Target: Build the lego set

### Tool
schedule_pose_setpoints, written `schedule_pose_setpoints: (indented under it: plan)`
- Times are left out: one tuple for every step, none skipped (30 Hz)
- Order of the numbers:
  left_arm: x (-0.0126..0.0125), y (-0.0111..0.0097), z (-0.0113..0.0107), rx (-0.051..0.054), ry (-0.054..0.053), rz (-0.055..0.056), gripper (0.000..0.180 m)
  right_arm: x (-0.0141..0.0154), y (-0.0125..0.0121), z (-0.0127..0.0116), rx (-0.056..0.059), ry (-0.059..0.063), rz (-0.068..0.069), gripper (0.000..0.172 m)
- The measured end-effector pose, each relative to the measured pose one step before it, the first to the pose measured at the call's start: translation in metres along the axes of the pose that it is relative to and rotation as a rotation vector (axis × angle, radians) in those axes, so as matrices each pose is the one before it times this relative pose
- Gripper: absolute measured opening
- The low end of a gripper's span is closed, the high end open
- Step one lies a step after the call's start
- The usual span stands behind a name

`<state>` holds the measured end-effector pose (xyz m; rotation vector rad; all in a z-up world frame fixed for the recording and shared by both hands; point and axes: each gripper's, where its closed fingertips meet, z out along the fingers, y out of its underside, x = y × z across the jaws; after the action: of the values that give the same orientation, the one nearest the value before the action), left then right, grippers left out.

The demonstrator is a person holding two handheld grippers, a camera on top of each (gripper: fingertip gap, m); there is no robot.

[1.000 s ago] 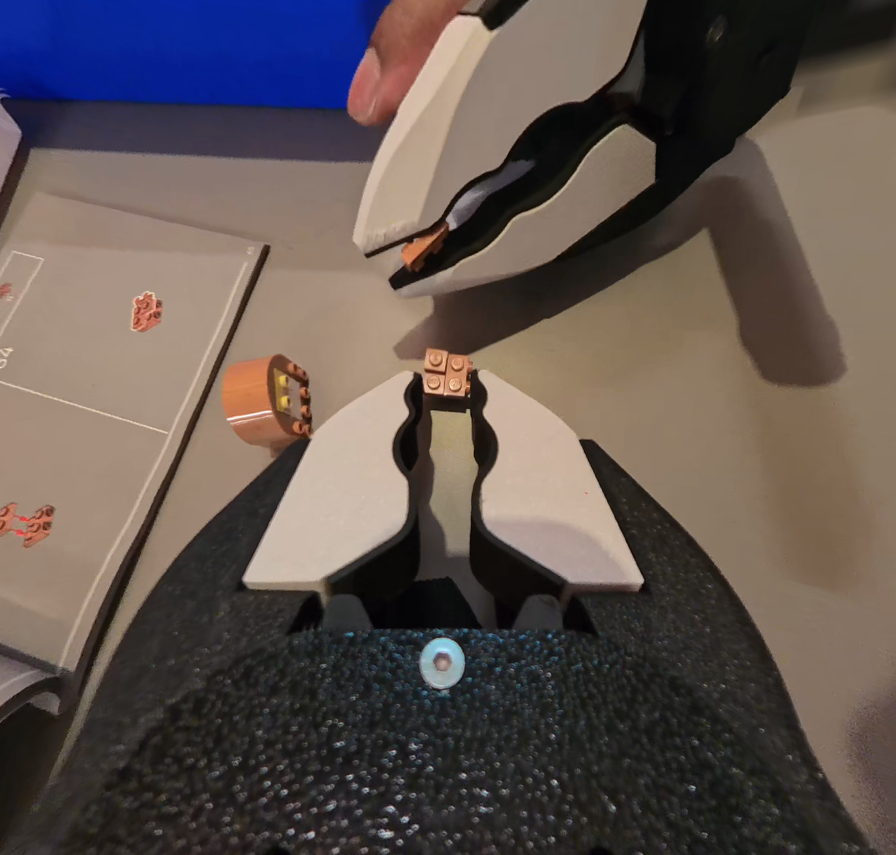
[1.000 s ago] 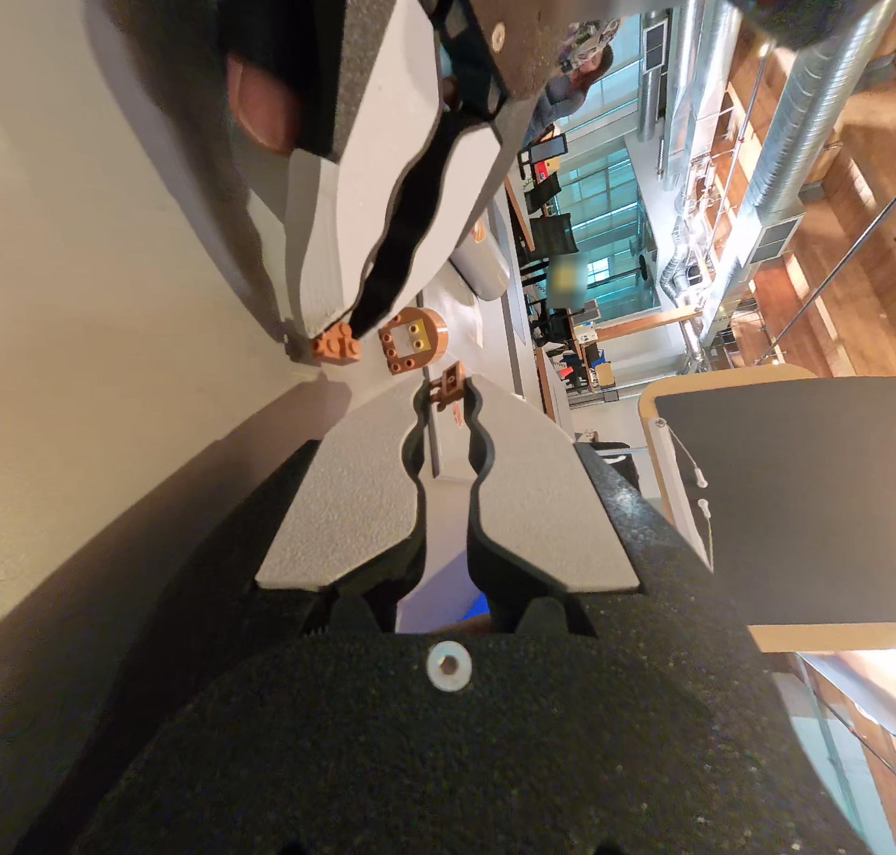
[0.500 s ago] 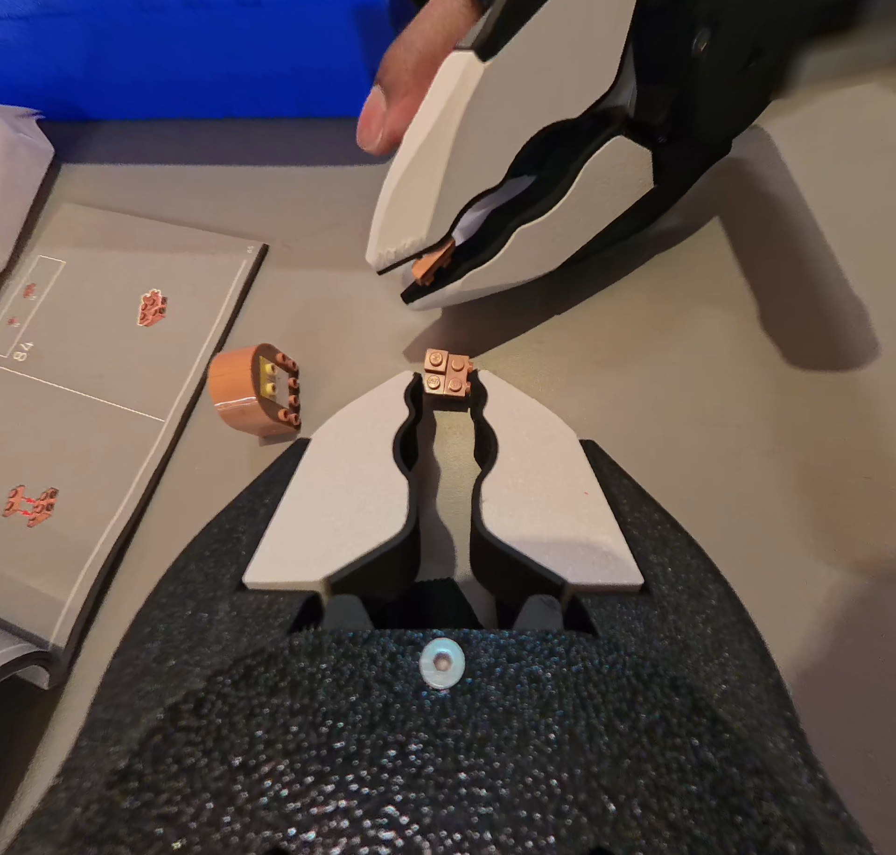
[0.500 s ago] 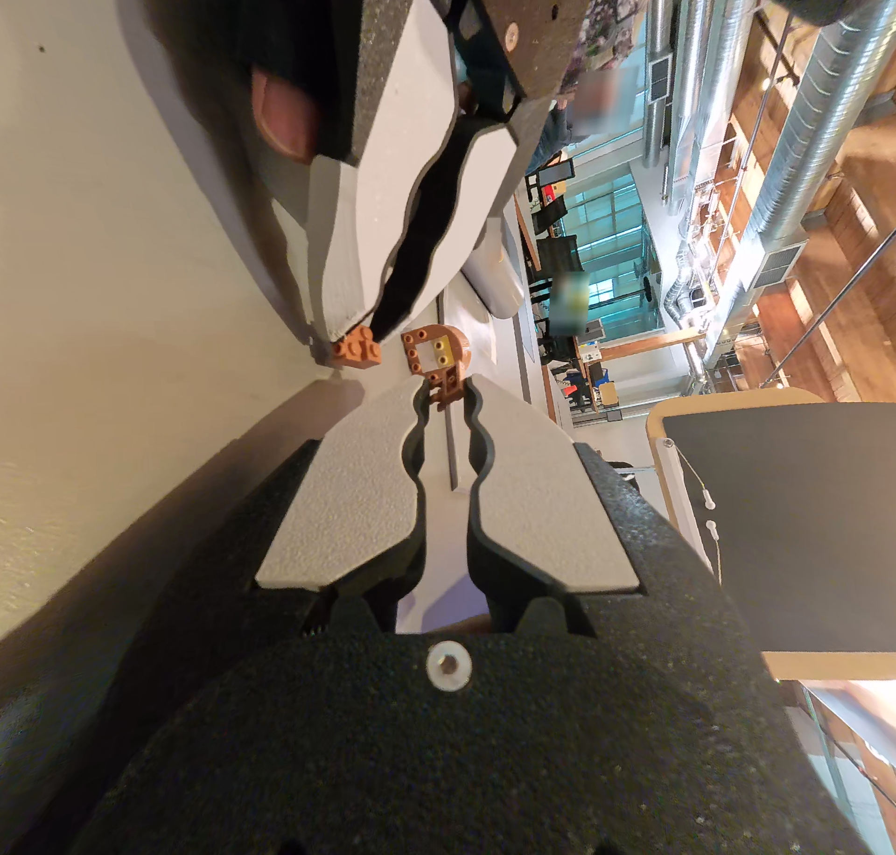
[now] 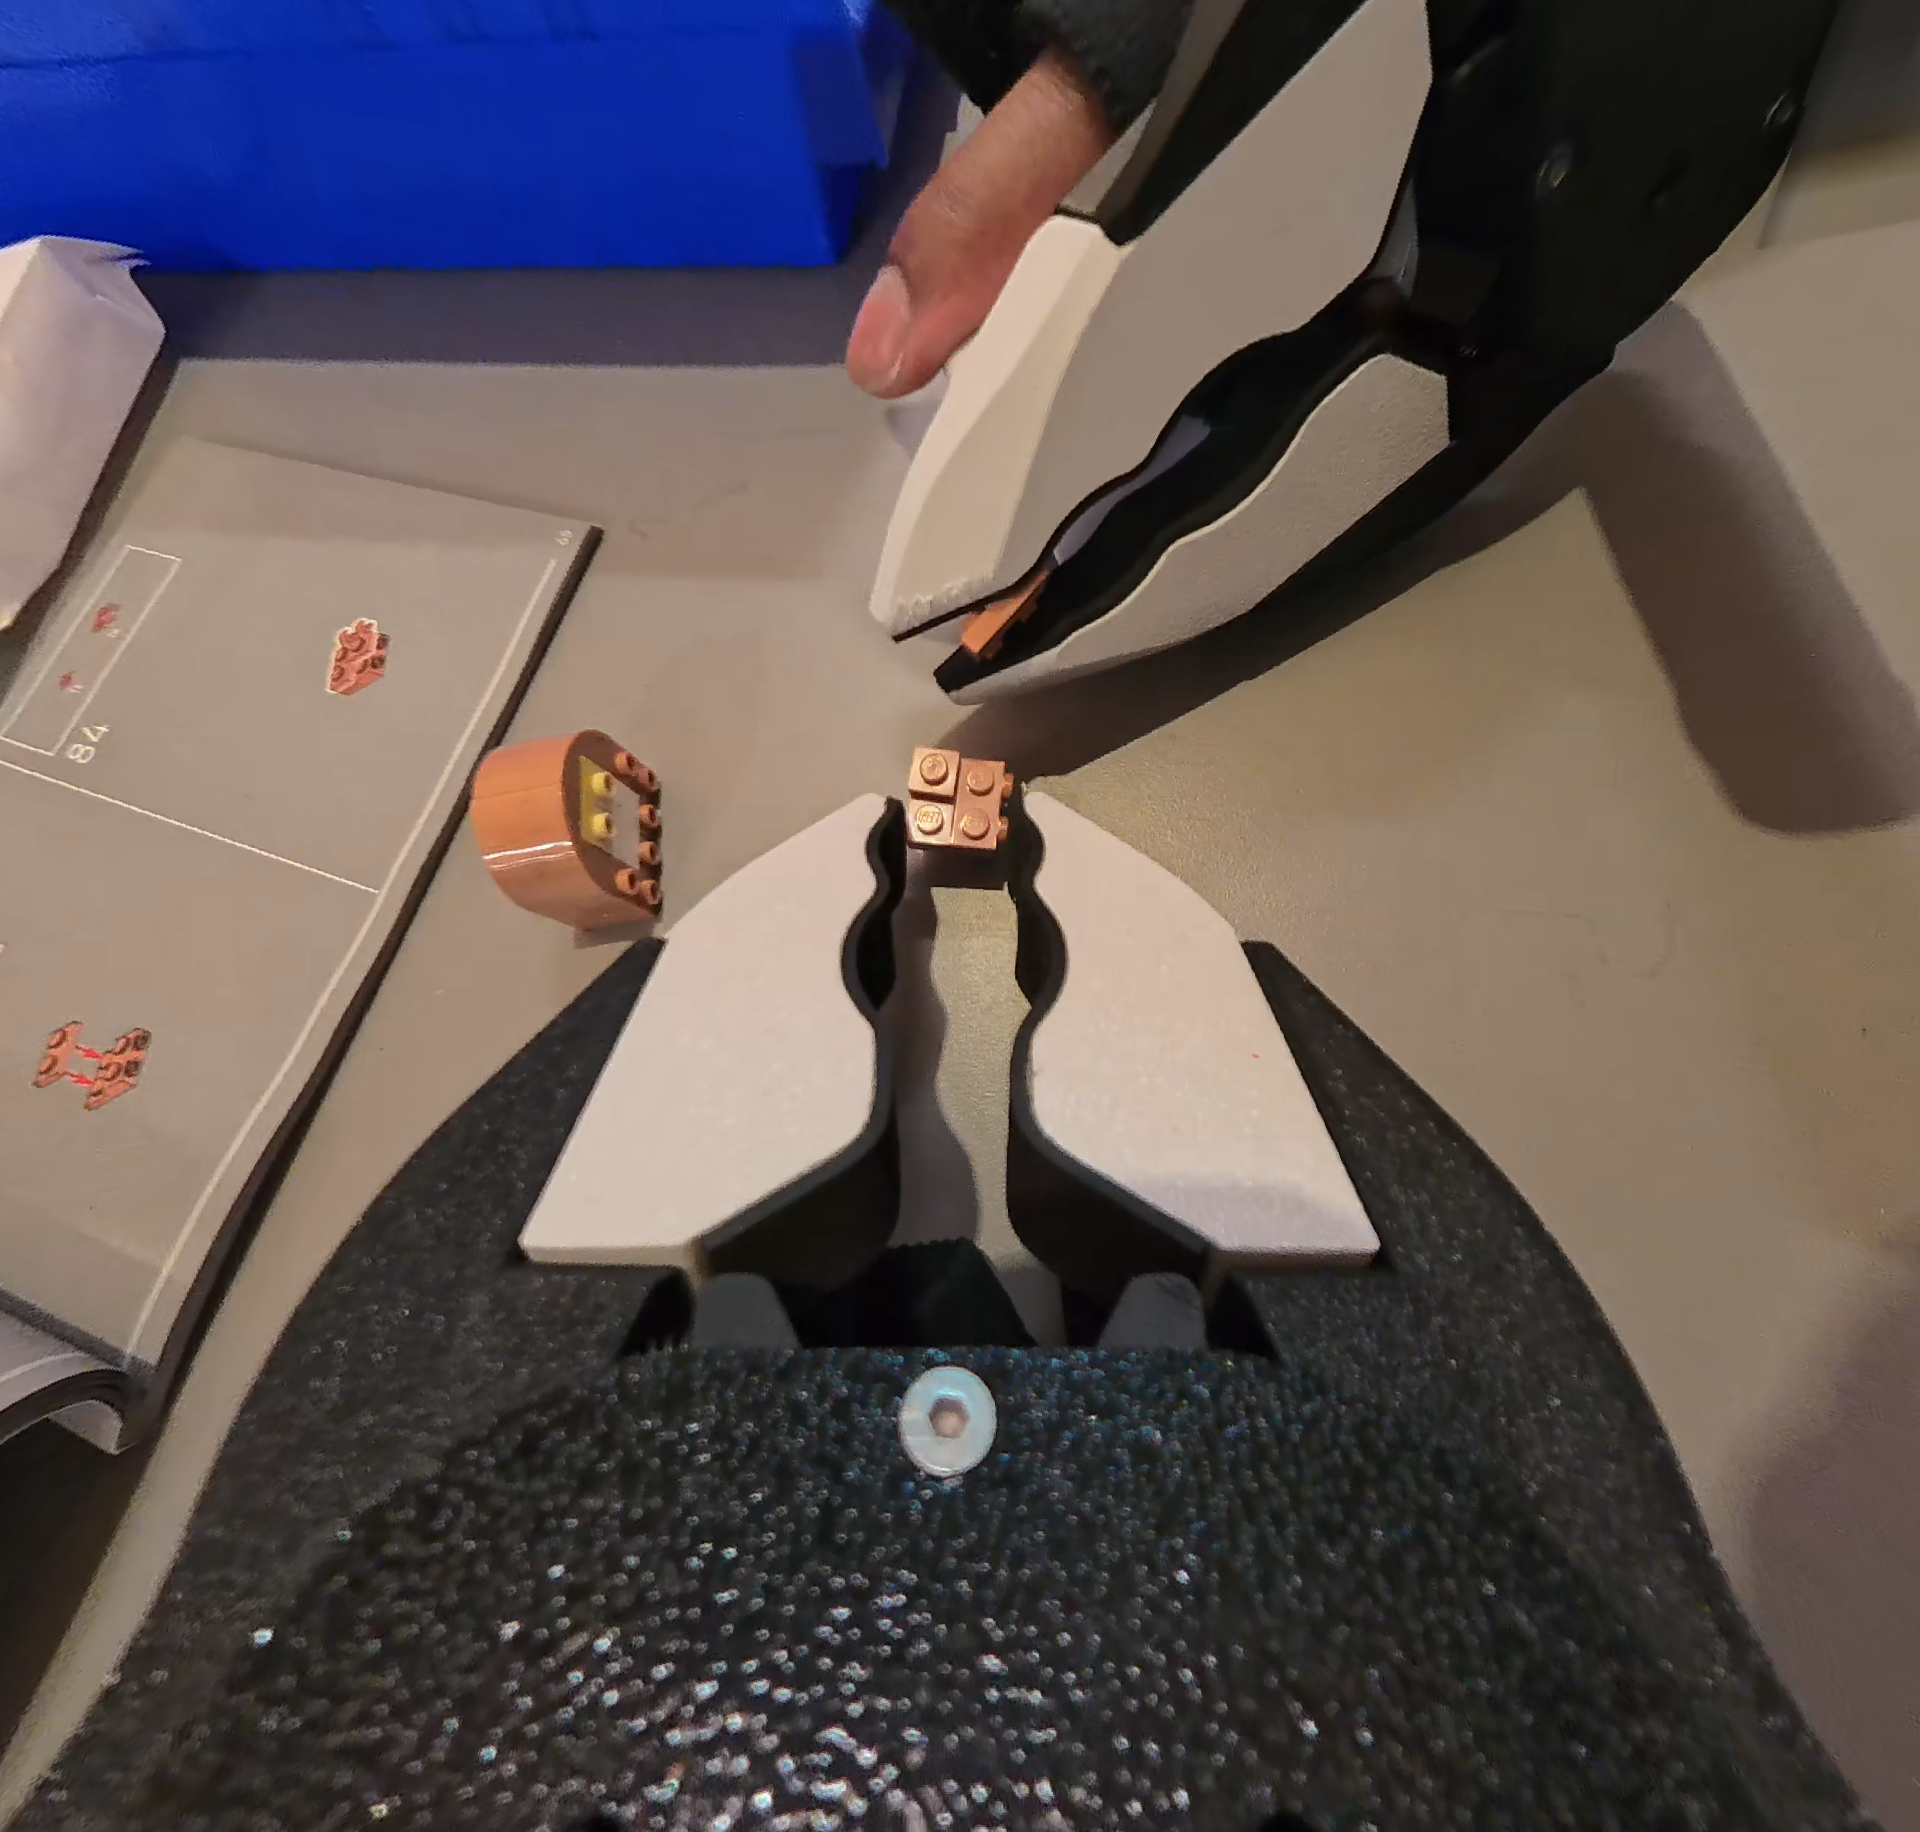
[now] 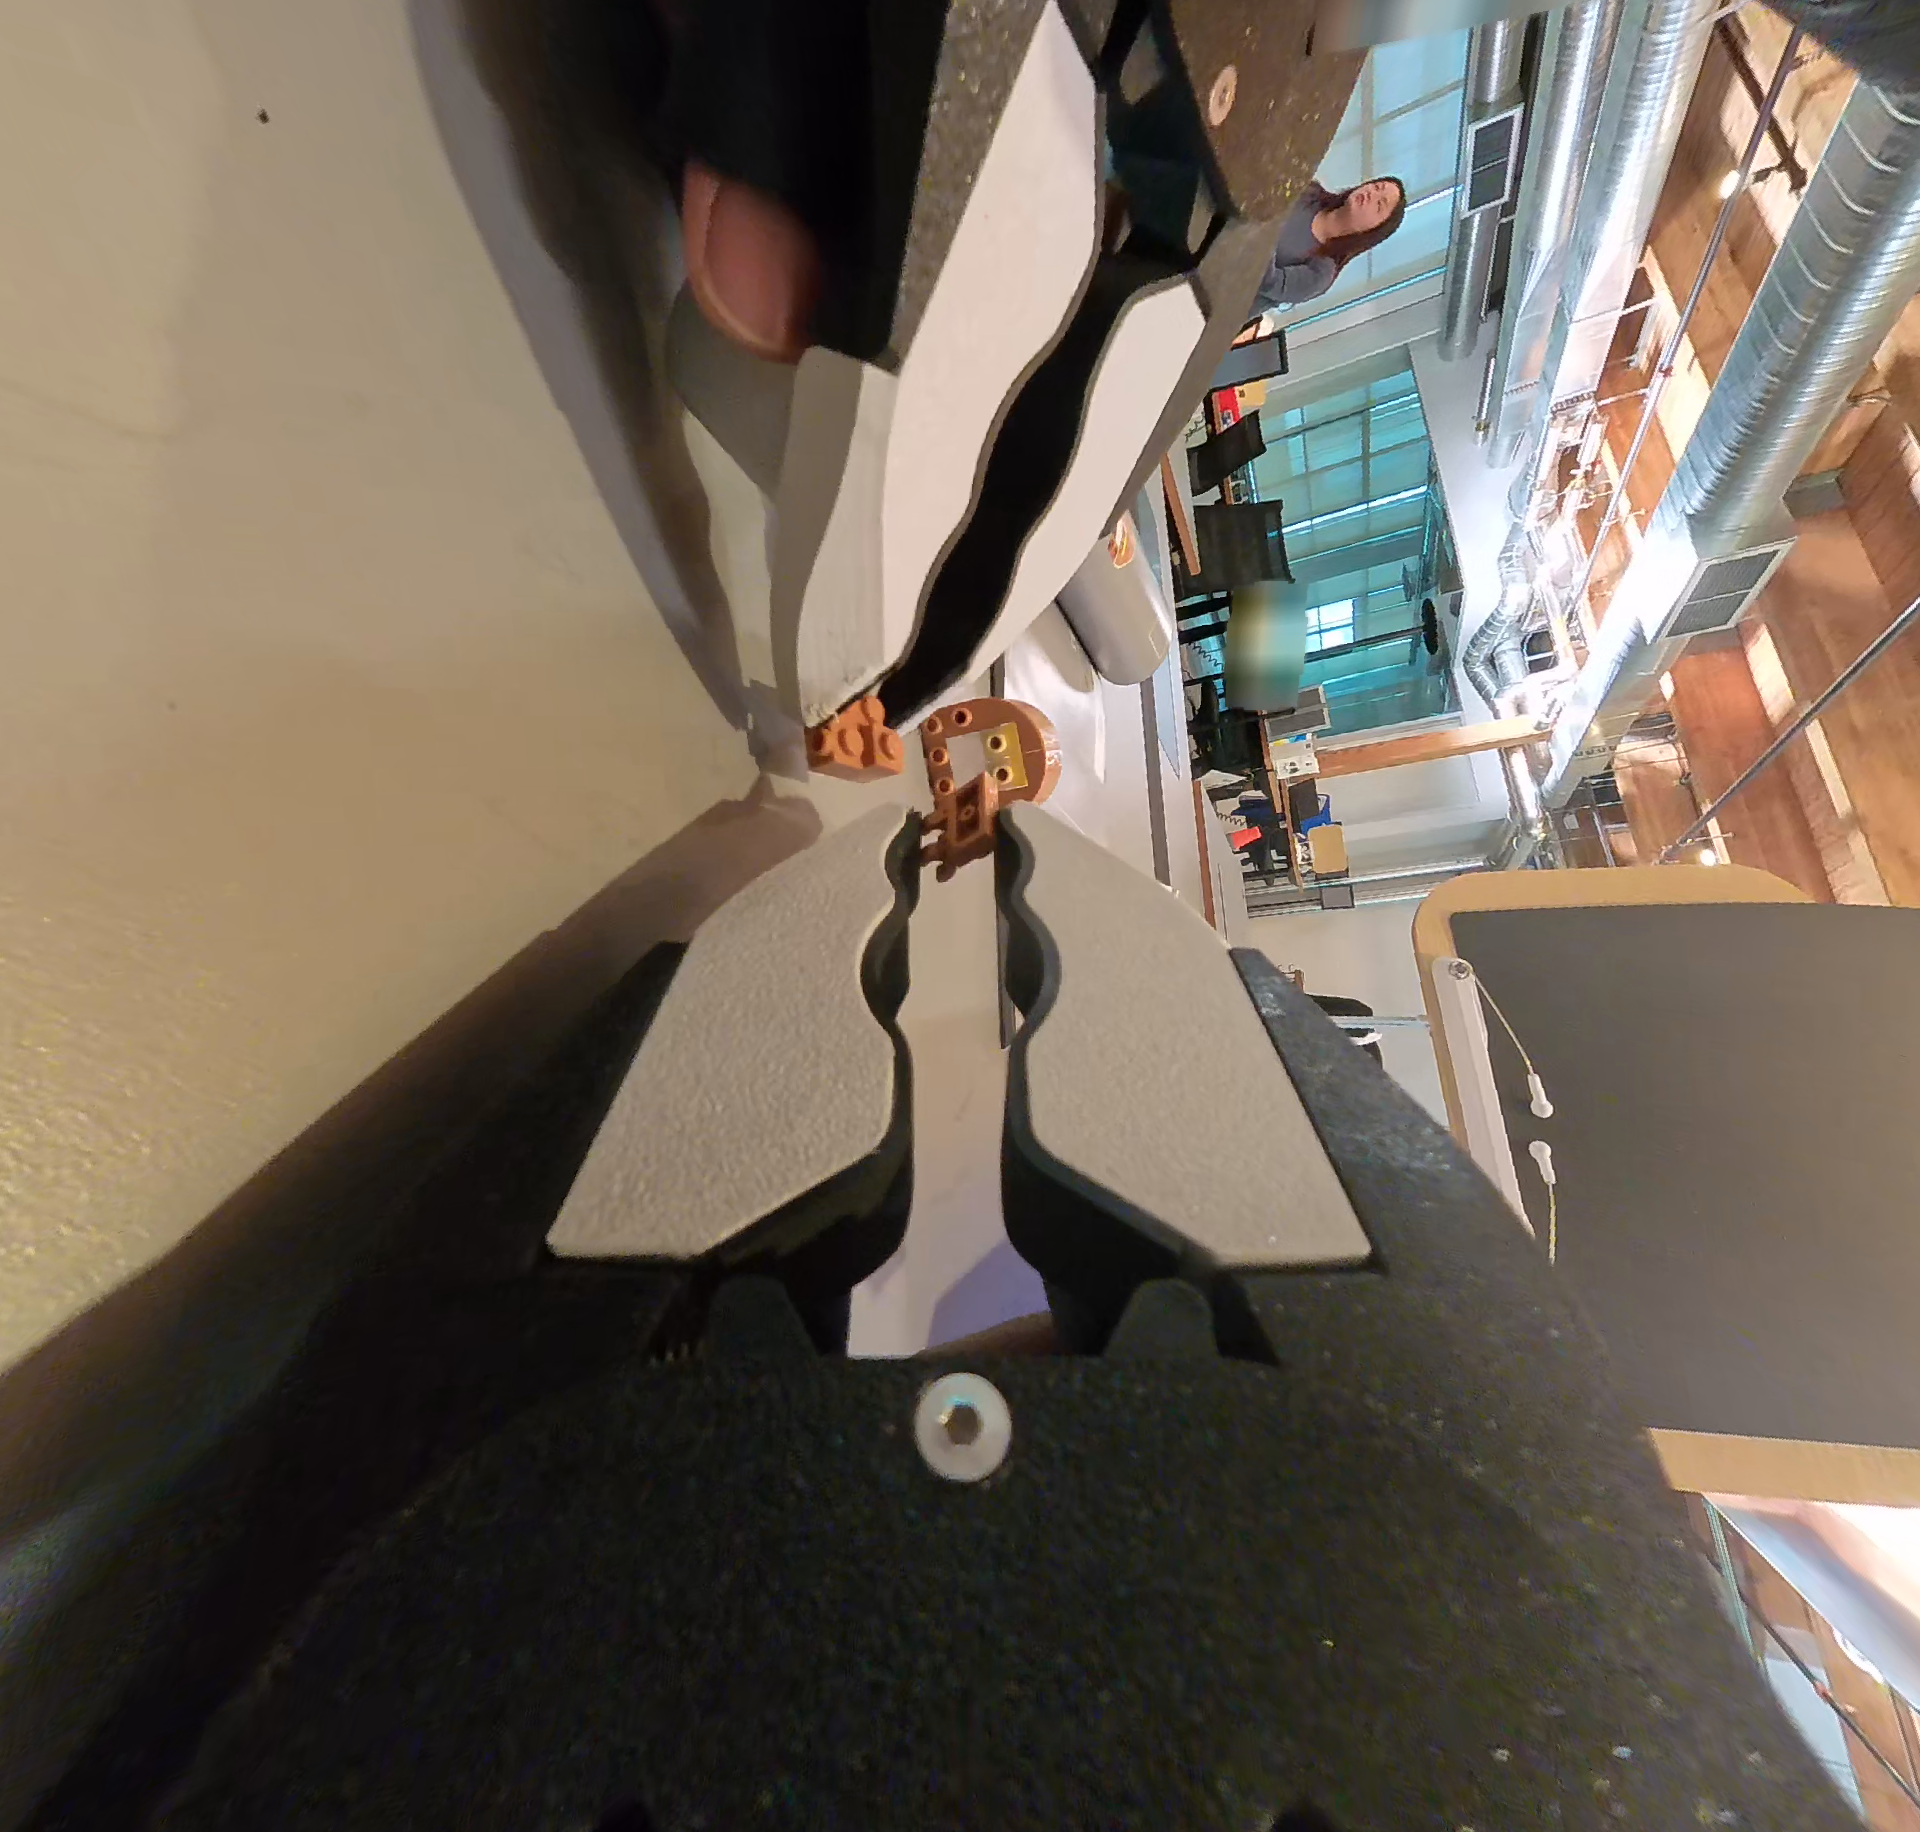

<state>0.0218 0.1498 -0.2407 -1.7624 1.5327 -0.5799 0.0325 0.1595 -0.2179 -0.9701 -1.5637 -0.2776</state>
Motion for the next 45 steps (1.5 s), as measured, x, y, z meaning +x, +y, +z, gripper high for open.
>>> schedule_pose_setpoints:
  plan:
    - [0.00015, 0.00013, 0.00009, -0.0014, 0.0006, 0.0010, 0.018, -0.00013, 0.00005, 0.00007, 0.0001, -0.0012, 0.0003, 0.013]
    - [0.00002, 0.00004, 0.00004, 0.0003, -0.0009, 0.0010, 0.018, -0.00008, 0.00009, -0.00007, -0.0002, -0.0017, 0.0012, 0.013]
    - [0.00011, 0.00002, -0.00005, -0.0001, 0.0000, 0.0011, 0.018, -0.00027, 0.00036, -0.00002, -0.0013, -0.0035, 0.0018, 0.013]
    - [0.00006, 0.00009, -0.00005, -0.0007, 0.0006, 0.0003, 0.018, -0.00026, 0.00054, -0.00011, -0.0028, -0.0048, 0.0024, 0.013]
    - [0.00001, 0.00007, -0.00008, 0.0000, 0.0000, -0.0003, 0.018, -0.00039, 0.00032, -0.00015, -0.0018, -0.0050, 0.0014, 0.013]
    - [-0.00014, -0.00012, -0.00009, 0.0013, -0.0004, -0.0009, 0.018, -0.00044, 0.00038, -0.00023, -0.0025, -0.0064, 0.0009, 0.013]
    - [-0.00002, 0.00011, -0.00009, 0.0001, 0.0011, -0.0010, 0.018, -0.00064, 0.00047, -0.00036, -0.0028, -0.0070, 0.0008, 0.013]
    - [-0.00007, 0.00024, -0.00002, -0.0008, 0.0003, -0.0013, 0.018, -0.00051, 0.00032, -0.00048, -0.0027, -0.0072, 0.0004, 0.013]
    - [-0.00014, 0.00002, -0.00008, -0.0008, 0.0000, -0.0009, 0.018, -0.00053, 0.00035, -0.00050, -0.0029, -0.0068, 0.0014, 0.013]
    - [-0.00050, 0.00065, 0.00004, -0.0038, -0.0027, 0.0002, 0.018, -0.00067, 0.00011, -0.00060, -0.0015, -0.0078, 0.0035, 0.013]
    - [-0.00008, 0.00051, 0.00009, -0.0027, -0.0003, 0.0000, 0.018, -0.00103, -0.00001, -0.00055, -0.0007, -0.0105, 0.0066, 0.013]
    - [0.00019, -0.00001, 0.00008, -0.0009, 0.0013, 0.0003, 0.018, -0.00083, -0.00025, -0.00053, 0.0020, -0.0087, 0.0083, 0.013]
    - [-0.00003, 0.00003, 0.00014, -0.0011, -0.0018, 0.0022, 0.018, -0.00099, -0.00043, -0.00046, 0.0032, -0.0099, 0.0085, 0.013]
    - [0.00020, 0.00031, 0.00021, -0.0030, -0.0017, 0.0042, 0.018, -0.00099, -0.00032, -0.00028, 0.0021, -0.0101, 0.0091, 0.013]
    - [0.00044, 0.00029, 0.00033, -0.0033, -0.0017, 0.0055, 0.018, -0.00119, -0.00016, -0.00025, 0.0007, -0.0116, 0.0098, 0.013]
    - [0.00039, 0.00033, 0.00025, -0.0036, -0.0028, 0.0070, 0.018, -0.00109, -0.00001, -0.00011, 0.0007, -0.0108, 0.0101, 0.013]
    - [0.00059, 0.00043, 0.00033, -0.0044, -0.0011, 0.0078, 0.018, -0.00104, 0.00015, -0.00015, 0.0004, -0.0109, 0.0101, 0.013]
    - [0.00070, 0.00052, 0.00038, -0.0047, -0.0007, 0.0071, 0.018, -0.00091, 0.00019, -0.00007, -0.0001, -0.0099, 0.0108, 0.013]
    - [0.00048, 0.00048, 0.00032, -0.0045, -0.0005, 0.0059, 0.018, -0.00074, 0.00017, -0.00013, 0.0011, -0.0086, 0.0108, 0.013]
    - [0.00036, 0.00001, 0.00009, -0.0011, 0.0002, 0.0031, 0.018, -0.00020, -0.00008, -0.00013, 0.0016, -0.0050, 0.0102, 0.013]
    - [0.00014, 0.00006, -0.00009, 0.0000, 0.0006, 0.0003, 0.018, 0.00000, 0.00028, -0.00013, -0.0003, -0.0053, 0.0104, 0.013]
    - [-0.00006, 0.00014, -0.00002, -0.0006, 0.0016, -0.0020, 0.018, -0.00024, -0.00006, -0.00021, 0.0009, -0.0068, 0.0106, 0.013]
    - [-0.00009, 0.00016, -0.00001, -0.0007, 0.0016, -0.0028, 0.018, -0.00022, -0.00013, -0.00022, 0.0019, -0.0066, 0.0107, 0.013]
    - [-0.00013, 0.00013, -0.00005, 0.0000, 0.0007, -0.0028, 0.018, -0.00029, -0.00026, -0.00037, 0.0026, -0.0064, 0.0104, 0.014]
    - [-0.00020, 0.00016, -0.00003, -0.0007, 0.0004, -0.0022, 0.018, -0.00007, -0.00030, -0.00036, 0.0027, -0.0049, 0.0099, 0.014]
    - [-0.00003, 0.00022, 0.00006, -0.0017, 0.0003, -0.0014, 0.018, -0.00011, -0.00035, -0.00030, 0.0019, -0.0045, 0.0091, 0.015]
    - [-0.00001, 0.00007, -0.00001, -0.0005, 0.0002, -0.0008, 0.018, -0.00012, -0.00025, -0.00030, 0.0014, -0.0046, 0.0080, 0.016]
    - [0.00005, 0.00000, 0.00000, 0.0000, 0.0006, 0.0004, 0.018, 0.00018, -0.00019, -0.00022, 0.0008, -0.0031, 0.0072, 0.017]
    - [0.00009, -0.00005, 0.00006, -0.0001, 0.0004, -0.0003, 0.018, -0.00001, 0.00001, -0.00031, 0.0001, -0.0039, 0.0073, 0.018]
    - [0.00004, 0.00011, -0.00004, -0.0008, 0.0004, -0.0012, 0.018, 0.00008, 0.00003, -0.00024, -0.0003, -0.0022, 0.0062, 0.019]
    - [-0.00003, 0.00016, -0.00006, -0.0008, 0.0011, -0.0020, 0.018, 0.00012, 0.00029, -0.00010, -0.0008, -0.0006, 0.0043, 0.019]
    - [0.00008, 0.00005, -0.00002, 0.0001, 0.0016, -0.0013, 0.018, 0.00016, 0.00036, -0.00014, -0.0013, -0.0007, 0.0034, 0.019]
    - [0.00006, -0.00007, -0.00004, 0.0005, 0.0020, -0.0016, 0.018, 0.00007, 0.00009, -0.00015, -0.0001, -0.0015, 0.0035, 0.019]
    - [-0.00013, -0.00010, -0.00004, 0.0012, 0.0012, -0.0022, 0.018, 0.00004, -0.00001, -0.00012, 0.0012, -0.0019, 0.0052, 0.019]
    - [0.00010, -0.00012, -0.00011, 0.0008, 0.0032, -0.0033, 0.018, 0.00001, 0.00002, -0.00005, 0.0014, -0.0017, 0.0069, 0.019]
    - [-0.00017, 0.00005, -0.00013, 0.0010, 0.0021, -0.0046, 0.018, 0.00009, 0.00009, -0.00009, 0.0008, -0.0011, 0.0068, 0.019]
    - [-0.00024, 0.00016, -0.00016, -0.0004, 0.0013, -0.0047, 0.018, 0.00034, 0.00013, -0.00001, 0.0003, -0.0001, 0.0061, 0.019]
    - [-0.00018, 0.00013, -0.00001, -0.0006, 0.0007, -0.0032, 0.018, 0.00026, 0.00010, 0.00011, 0.0004, 0.0009, 0.0059, 0.019]
    - [-0.00017, -0.00004, -0.00008, 0.0002, -0.0004, -0.0016, 0.018, 0.00051, 0.00024, 0.00026, -0.0010, 0.0021, 0.0062, 0.019]
    - [-0.00005, 0.00002, 0.00000, -0.0006, -0.0012, 0.0000, 0.018, 0.00050, 0.00045, 0.00044, -0.0025, 0.0027, 0.0061, 0.018]
    - [0.00001, 0.00031, 0.00010, -0.0028, -0.0017, 0.0005, 0.018, 0.00042, 0.00025, 0.00046, -0.0028, 0.0023, 0.0063, 0.018]
    - [-0.00020, 0.00076, 0.00018, -0.0058, -0.0023, -0.0025, 0.018, 0.00054, 0.00018, 0.00051, -0.0025, 0.0018, 0.0076, 0.017]
    - [0.00002, 0.00053, 0.00018, -0.0045, -0.0008, -0.0015, 0.018, 0.00040, 0.00020, 0.00061, -0.0029, 0.0015, 0.0097, 0.017]
    - [-0.00007, -0.00019, -0.00003, 0.0004, -0.0022, 0.0012, 0.018, 0.00019, -0.00025, 0.00053, -0.0007, -0.0011, 0.0122, 0.016]
    - [-0.00014, -0.00014, 0.00005, -0.0003, -0.0041, 0.0035, 0.018, 0.00001, -0.00046, 0.00068, 0.0000, -0.0023, 0.0161, 0.016]
